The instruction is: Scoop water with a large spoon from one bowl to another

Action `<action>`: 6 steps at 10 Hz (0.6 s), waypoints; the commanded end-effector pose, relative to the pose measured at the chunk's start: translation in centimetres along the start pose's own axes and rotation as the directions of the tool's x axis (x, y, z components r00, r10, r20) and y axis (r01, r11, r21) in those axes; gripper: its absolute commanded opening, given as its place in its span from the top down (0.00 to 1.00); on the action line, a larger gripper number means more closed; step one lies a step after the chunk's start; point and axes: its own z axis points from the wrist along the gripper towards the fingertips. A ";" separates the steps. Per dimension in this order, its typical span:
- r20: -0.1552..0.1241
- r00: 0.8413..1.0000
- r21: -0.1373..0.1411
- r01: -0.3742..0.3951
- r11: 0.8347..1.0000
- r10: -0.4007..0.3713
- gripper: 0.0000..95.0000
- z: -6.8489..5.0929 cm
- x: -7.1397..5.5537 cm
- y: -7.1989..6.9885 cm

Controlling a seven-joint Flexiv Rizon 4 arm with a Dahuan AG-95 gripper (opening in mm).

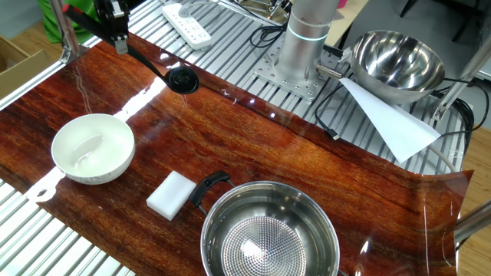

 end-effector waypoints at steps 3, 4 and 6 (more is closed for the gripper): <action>-0.009 0.999 -0.009 -0.031 0.999 0.031 1.00 -0.3 0.2 0.7; -0.010 0.999 -0.006 -0.042 0.999 0.042 1.00 -0.4 0.4 1.3; -0.011 0.999 -0.006 -0.038 0.999 0.038 1.00 -0.3 0.4 1.4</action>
